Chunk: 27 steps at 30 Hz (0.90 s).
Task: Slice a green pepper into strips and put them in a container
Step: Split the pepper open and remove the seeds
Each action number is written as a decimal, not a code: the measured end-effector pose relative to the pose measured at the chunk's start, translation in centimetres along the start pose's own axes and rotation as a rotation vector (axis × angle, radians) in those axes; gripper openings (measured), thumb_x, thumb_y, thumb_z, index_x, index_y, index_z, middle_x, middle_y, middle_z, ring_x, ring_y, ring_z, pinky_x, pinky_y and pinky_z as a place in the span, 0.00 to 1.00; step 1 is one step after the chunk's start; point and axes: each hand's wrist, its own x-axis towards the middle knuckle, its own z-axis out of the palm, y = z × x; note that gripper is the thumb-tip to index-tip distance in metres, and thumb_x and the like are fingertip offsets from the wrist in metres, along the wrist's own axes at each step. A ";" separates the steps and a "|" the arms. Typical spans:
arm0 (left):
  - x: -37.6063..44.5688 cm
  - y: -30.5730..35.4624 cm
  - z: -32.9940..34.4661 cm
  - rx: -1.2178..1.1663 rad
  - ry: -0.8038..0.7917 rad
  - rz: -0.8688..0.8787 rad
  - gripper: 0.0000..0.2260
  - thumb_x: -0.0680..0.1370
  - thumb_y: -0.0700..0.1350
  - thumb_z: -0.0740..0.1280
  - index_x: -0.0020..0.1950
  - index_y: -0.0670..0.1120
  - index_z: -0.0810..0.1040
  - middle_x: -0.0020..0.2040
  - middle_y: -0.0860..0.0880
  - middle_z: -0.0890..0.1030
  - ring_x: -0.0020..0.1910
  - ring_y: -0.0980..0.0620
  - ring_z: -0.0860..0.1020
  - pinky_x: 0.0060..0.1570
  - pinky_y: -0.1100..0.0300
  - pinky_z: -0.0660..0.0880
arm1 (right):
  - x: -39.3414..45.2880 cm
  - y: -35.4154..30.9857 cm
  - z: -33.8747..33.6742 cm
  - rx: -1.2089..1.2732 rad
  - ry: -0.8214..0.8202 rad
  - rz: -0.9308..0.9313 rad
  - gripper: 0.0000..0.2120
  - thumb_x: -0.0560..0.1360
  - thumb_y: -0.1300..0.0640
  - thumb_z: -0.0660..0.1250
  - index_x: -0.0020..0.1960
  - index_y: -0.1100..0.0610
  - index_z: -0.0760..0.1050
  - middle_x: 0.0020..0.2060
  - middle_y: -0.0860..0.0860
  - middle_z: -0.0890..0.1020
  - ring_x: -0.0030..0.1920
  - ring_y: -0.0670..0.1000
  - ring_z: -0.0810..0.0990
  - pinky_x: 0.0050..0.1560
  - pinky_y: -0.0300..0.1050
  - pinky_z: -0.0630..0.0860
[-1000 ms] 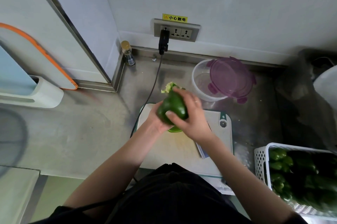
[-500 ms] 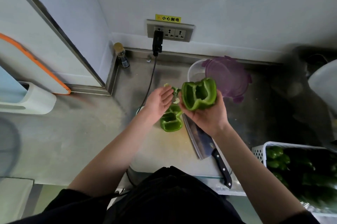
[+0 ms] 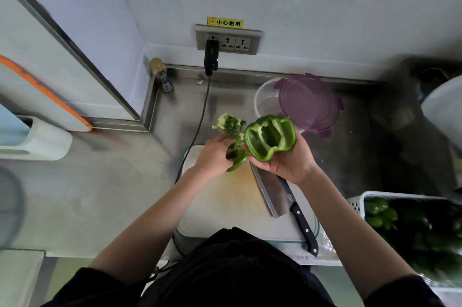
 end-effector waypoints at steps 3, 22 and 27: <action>-0.3 -0.3 -0.5 -0.317 0.141 -0.164 0.26 0.67 0.38 0.75 0.63 0.45 0.72 0.59 0.45 0.76 0.55 0.47 0.77 0.54 0.53 0.76 | 0.2 0.0 -0.4 -0.019 0.053 0.006 0.25 0.77 0.41 0.55 0.65 0.57 0.71 0.59 0.60 0.78 0.55 0.61 0.79 0.45 0.54 0.80; -3.0 -2.1 -2.4 -0.598 0.009 -0.458 0.11 0.72 0.36 0.72 0.50 0.43 0.73 0.49 0.43 0.78 0.41 0.46 0.81 0.36 0.56 0.81 | 2.1 0.7 -0.8 -0.412 0.418 -0.240 0.17 0.71 0.58 0.72 0.58 0.50 0.73 0.59 0.58 0.78 0.57 0.61 0.78 0.53 0.63 0.78; -3.2 -2.0 -2.7 -0.519 -0.024 -0.400 0.15 0.73 0.34 0.68 0.58 0.45 0.73 0.42 0.46 0.77 0.34 0.49 0.80 0.38 0.55 0.81 | 3.6 -0.2 1.7 -0.939 0.630 -0.455 0.09 0.75 0.51 0.64 0.53 0.52 0.68 0.45 0.50 0.77 0.51 0.54 0.78 0.54 0.54 0.76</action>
